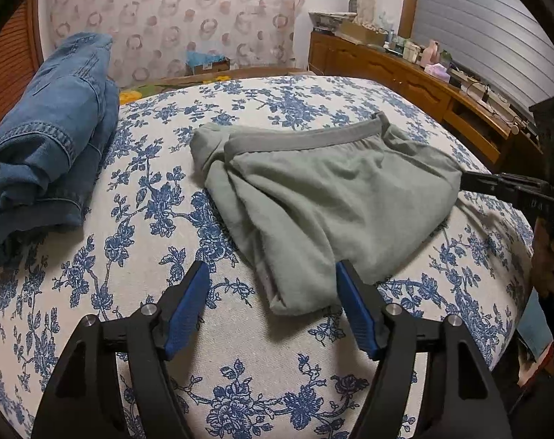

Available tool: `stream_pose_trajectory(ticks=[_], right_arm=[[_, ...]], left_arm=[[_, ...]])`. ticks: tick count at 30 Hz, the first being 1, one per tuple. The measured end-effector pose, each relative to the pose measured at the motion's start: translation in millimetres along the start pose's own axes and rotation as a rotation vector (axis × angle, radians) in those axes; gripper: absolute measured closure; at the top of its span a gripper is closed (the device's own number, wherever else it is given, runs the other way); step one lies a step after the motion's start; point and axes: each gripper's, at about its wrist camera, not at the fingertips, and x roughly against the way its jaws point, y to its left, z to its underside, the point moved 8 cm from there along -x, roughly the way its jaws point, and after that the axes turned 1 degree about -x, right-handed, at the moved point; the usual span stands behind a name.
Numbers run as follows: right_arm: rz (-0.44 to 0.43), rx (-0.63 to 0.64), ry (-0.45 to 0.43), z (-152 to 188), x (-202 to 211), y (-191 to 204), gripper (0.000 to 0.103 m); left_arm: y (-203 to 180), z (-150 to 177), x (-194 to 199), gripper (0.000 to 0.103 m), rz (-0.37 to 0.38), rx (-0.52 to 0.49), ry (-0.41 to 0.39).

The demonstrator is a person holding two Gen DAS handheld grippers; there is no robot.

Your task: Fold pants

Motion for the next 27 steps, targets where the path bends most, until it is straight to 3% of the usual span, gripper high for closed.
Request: stream_pose_trajectory(ticks=[7,12,15,20,27], right_arm=[[0.015,0.030,0.014,6.6,-3.5,10.4,0.097],[0.016,0.021,-0.030,-0.8,13.9,6.0,0.082],[0.007,0.025,-0.048,-4.3,17.2,7.4,0.071],[0.015,0.018,-0.020,-5.8,2.7,8.9,0.070],[0.049,0.019,0.028,-2.5,-15.2,12.2,0.070]], left_arm=[[0.0,0.4,2.0,0.031,-0.012,0.001,-0.007],[1.4,1.1,8.0,0.032,-0.019,0.014,-0.025],[-0.7,2.1,9.6,0.041,-0.001,0.021,-0.029],[-3.9,-1.7,12.9,0.053,0.006,0.027,-0.043],[-3.2,-2.1,8.8,0.055,0.006,0.027,-0.034]])
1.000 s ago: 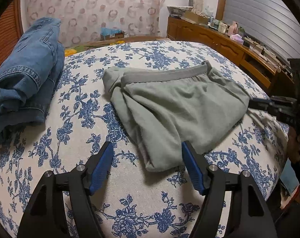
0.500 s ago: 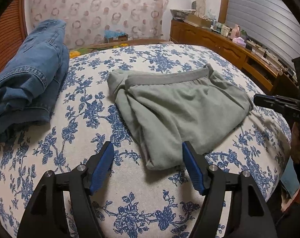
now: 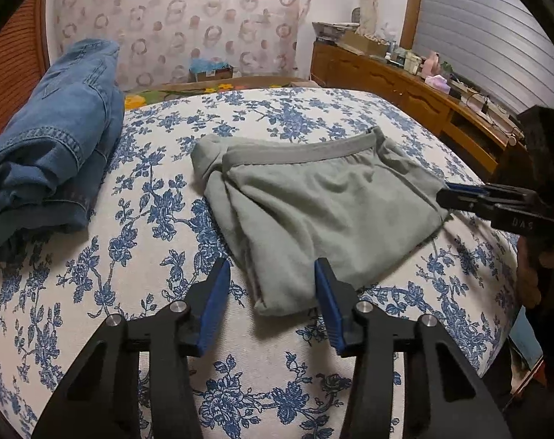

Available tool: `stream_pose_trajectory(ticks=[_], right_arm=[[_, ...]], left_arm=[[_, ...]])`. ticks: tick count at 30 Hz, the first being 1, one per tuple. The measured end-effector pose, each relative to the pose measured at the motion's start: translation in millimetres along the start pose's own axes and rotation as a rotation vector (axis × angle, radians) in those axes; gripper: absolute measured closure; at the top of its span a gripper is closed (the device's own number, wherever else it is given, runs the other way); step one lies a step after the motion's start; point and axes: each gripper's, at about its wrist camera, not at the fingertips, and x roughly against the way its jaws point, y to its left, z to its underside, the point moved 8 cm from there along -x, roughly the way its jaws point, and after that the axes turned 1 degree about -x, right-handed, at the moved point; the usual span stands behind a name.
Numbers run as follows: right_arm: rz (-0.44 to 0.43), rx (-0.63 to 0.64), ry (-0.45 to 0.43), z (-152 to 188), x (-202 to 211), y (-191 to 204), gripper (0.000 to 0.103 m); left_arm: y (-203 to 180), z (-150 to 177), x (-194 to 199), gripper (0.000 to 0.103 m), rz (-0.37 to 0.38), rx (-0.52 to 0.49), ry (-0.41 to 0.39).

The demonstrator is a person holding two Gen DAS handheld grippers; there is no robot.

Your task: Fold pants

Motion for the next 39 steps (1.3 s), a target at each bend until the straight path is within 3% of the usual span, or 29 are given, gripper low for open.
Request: stream_pose_trajectory(ticks=[6,12,31,32,35,39], right_arm=[[0.054,0.035,0.013,-1.0,-6.6,6.5,0.068],[0.069,0.059,0.011,-0.3,-8.8,10.5,0.065],[0.048,0.055,0.006,1.3,-7.9,11.2,0.065],[0.051,0.057,0.006,1.4,-8.0,11.2,0.065],[0.036,0.077,0.014,1.6,-8.5,15.3,0.078],[0.026,0.076,0.008,0.6,-6.3,15.3,0.090]], left_arm=[[4.2,-1.5,-7.9,0.055,0.011,0.025,0.009],[-1.7,-0.3,-6.5,0.074,0.047,0.028,-0.006],[-0.1,-0.1,-7.6,0.075,0.076,0.056,-0.004],[-0.4,-0.2,-7.4,0.081,0.080,0.052,-0.005],[-2.5,-0.5,-4.8,0.089,0.076,0.043,-0.016],[-1.9,-0.3,1.3,0.091,0.089,0.053,-0.037]])
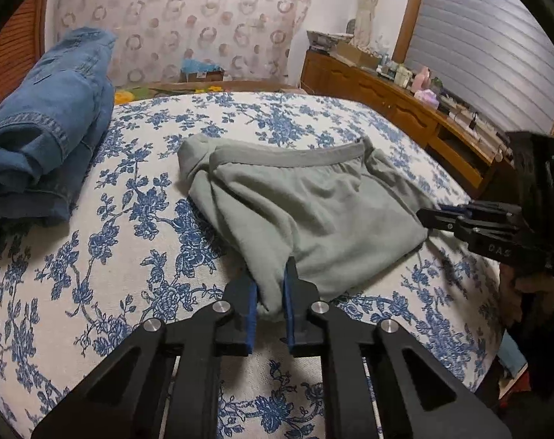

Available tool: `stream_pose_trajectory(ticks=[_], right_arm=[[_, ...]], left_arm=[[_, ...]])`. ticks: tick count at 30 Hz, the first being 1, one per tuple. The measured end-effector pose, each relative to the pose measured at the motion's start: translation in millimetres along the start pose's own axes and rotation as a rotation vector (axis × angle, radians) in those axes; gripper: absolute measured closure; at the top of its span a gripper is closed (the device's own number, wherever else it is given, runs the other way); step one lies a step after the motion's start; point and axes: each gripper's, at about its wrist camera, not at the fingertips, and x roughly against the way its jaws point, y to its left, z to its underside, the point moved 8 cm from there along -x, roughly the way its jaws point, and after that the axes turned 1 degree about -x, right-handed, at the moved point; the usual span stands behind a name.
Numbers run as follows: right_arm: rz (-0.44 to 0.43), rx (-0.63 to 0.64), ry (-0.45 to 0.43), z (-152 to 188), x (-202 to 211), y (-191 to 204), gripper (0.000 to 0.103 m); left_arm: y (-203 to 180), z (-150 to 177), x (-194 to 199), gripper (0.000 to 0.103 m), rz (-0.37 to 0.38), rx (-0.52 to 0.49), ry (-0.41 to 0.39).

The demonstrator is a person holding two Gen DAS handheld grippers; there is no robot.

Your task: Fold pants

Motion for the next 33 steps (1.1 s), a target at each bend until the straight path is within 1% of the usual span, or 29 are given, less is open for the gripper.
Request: stream_pose_trajectory(ticks=[2,7,10,15,18,22,27,33], right_arm=[[-0.014,-0.007,-0.004,2.2,3.9,1.6,0.092],[-0.032,-0.006,-0.012,11.8,15.7,10.6,0.093],[-0.058,-0.022,-0.015,20.1,27.1,14.5,0.093],[-0.074,-0.013,-0.006,37.8,49.5,23.5,0.093],[-0.074,0.002,0.005,47.9,61.5,27.6,0.093],[-0.087,0.004,0.017,57.6,71.6,31.1,0.093],[-0.073,0.020,0.034,56.1,69.4,33.6,0.093],[-0.048,0.007,0.011,49.0,75.6,32.4,0.093]], left_arm=[[-0.4,1.5,4.4,0.091,0.007,0.003,-0.001],[-4.3,6.6,20.3,0.091,0.015,-0.008,-0.015],[-8.3,14.3,31.2,0.091,0.021,-0.007,-0.016],[-17.5,33.6,45.5,0.091,0.014,-0.038,0.001],[-19.1,45.6,51.8,0.091,0.030,-0.031,0.017],[-19.0,52.3,55.1,0.091,0.036,-0.020,0.030],[-21.7,51.2,58.2,0.091,0.026,-0.025,0.029],[-18.8,49.2,57.5,0.088,0.007,-0.017,0.036]])
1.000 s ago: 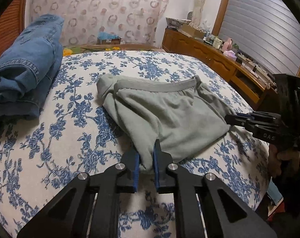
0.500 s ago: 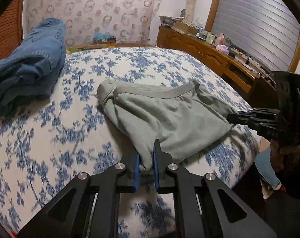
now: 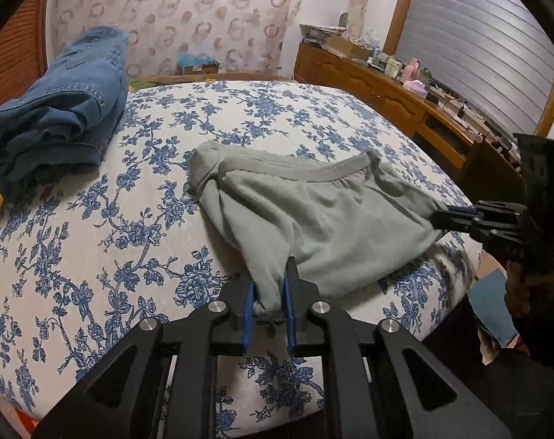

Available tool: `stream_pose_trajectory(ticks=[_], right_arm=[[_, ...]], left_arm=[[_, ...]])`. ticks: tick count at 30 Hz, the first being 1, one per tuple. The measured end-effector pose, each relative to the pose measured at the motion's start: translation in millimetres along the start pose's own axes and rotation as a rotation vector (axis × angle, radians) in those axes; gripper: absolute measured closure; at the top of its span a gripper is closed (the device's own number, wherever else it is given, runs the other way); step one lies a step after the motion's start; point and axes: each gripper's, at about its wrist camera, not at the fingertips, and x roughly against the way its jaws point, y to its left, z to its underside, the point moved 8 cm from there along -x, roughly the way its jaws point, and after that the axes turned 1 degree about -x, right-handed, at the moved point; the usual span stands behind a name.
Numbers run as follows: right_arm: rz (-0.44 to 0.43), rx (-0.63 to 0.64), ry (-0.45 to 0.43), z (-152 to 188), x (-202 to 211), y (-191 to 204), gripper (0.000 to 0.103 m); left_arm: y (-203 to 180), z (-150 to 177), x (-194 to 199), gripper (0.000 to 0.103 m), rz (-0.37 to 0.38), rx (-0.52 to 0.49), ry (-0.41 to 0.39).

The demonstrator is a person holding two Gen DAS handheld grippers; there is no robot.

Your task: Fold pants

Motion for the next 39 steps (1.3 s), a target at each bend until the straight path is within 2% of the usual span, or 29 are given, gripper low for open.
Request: stream_pose_trajectory(ticks=[2,7,10,12,17,21,28,30,33,39], right_arm=[[0.017,0.010,-0.014,-0.9,4.7,-0.2,0.093],[0.034,0.004,-0.045,-3.7,15.2,-3.7,0.092],[0.044,-0.002,-0.057,-4.9,17.0,-6.5,0.089],[0.048,-0.006,-0.062,-6.5,17.4,-8.3,0.089],[0.044,-0.007,-0.074,-14.1,13.4,-6.9,0.084],[0.032,0.001,-0.077,-22.0,5.3,-3.2,0.077],[0.024,0.027,-0.075,-39.8,-16.7,-1.0,0.074],[0.027,0.031,-0.065,-43.4,-26.8,-1.9,0.074],[0.026,0.036,-0.043,-46.2,-40.5,-3.5,0.074],[0.036,0.036,-0.003,-48.9,-62.0,-7.2,0.074]], left_arm=[[1.3,-1.0,1.5,0.087,-0.005,0.006,-0.003],[6.6,-5.4,3.8,0.078,-0.035,0.008,-0.007],[13.6,-11.0,5.3,0.063,-0.063,0.015,-0.020],[16.5,-15.5,7.6,0.047,-0.077,0.013,-0.038],[22.5,-24.8,7.5,0.041,-0.097,0.013,-0.053],[24.4,-32.7,2.7,0.028,-0.100,0.005,-0.058],[20.6,-49.8,-5.6,0.029,-0.104,-0.027,-0.087],[17.2,-53.6,-9.3,0.045,-0.091,-0.047,-0.084],[15.2,-57.1,-19.2,0.057,-0.077,-0.060,-0.066],[23.5,-53.9,-45.1,0.060,-0.092,-0.063,0.000]])
